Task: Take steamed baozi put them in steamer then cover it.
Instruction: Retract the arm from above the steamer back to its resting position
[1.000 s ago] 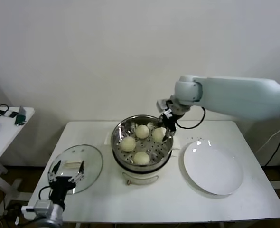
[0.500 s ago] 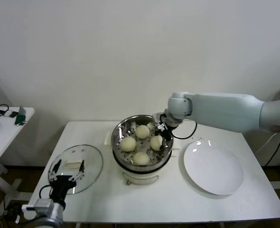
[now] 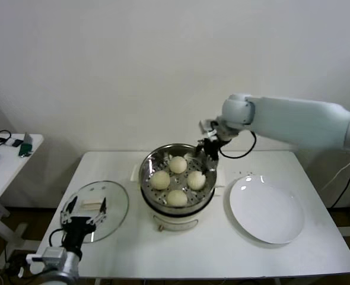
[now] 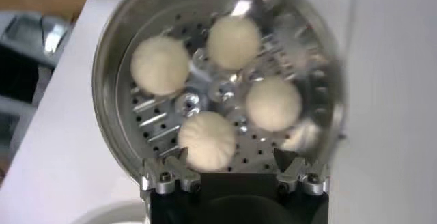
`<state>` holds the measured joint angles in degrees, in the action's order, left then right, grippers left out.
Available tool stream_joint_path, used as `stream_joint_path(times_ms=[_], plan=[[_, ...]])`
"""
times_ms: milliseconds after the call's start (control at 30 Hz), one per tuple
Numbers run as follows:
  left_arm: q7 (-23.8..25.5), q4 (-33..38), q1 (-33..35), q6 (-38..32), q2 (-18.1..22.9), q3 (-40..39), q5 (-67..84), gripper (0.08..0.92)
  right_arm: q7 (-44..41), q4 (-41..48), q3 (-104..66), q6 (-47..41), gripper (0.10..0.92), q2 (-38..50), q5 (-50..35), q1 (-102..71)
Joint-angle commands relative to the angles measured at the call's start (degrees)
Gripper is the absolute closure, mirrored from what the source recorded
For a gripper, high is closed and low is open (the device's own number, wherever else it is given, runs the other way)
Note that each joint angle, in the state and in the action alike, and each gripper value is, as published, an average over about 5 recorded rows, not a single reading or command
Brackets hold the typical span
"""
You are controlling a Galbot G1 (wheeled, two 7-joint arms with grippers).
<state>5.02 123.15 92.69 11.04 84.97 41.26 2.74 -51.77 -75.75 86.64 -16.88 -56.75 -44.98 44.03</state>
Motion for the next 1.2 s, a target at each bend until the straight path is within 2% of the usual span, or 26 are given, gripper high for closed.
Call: stream_joint_path(times_ms=[33,200,300,467,633,800,1000,1200], plan=[[-0.8,-0.2,-0.8,-2.0,0.0,-0.6,-1.5,0.177,17.3,-2.2,-21.0,-1.1,0.203,12.2,-15.5,-6.6],[-1.2,-0.6,-1.7,-4.1,-0.2,-1.2,-5.3,0.177,36.7,-5.7,-46.1,-0.5,0.203,18.7,-10.2,-28.7],[-1.3,-0.7,-2.0,-4.3,-0.8,-1.3,-5.5,0.177,43.6,-7.5,-57.9,0.5,0.203,21.9,-7.6,-41.7],[-1.2,-1.6,-2.5,-6.7,-1.6,-1.2,-7.6,0.177,50.2,-11.2,-70.0,6.3,0.203,27.0,-1.6,-57.7],[-1.3,-1.9,-2.8,-8.2,-2.5,-1.4,-8.7,0.177,50.6,-16.1,-93.9,9.5,0.203,28.0,2.0,-82.5],[-1.3,-2.1,-2.9,-8.5,-3.9,-1.6,-8.8,0.177,48.8,-18.1,-114.3,13.1,0.203,23.2,4.9,-105.6],[-1.9,-1.8,-2.6,-8.9,-5.6,-1.6,-8.8,0.177,46.4,-21.0,-125.3,19.5,0.203,14.9,7.4,-121.6],[-2.7,-1.9,-2.2,-9.1,-7.6,-1.3,-8.9,0.177,44.0,-23.7,-128.3,25.6,0.203,4.7,10.7,-132.1]])
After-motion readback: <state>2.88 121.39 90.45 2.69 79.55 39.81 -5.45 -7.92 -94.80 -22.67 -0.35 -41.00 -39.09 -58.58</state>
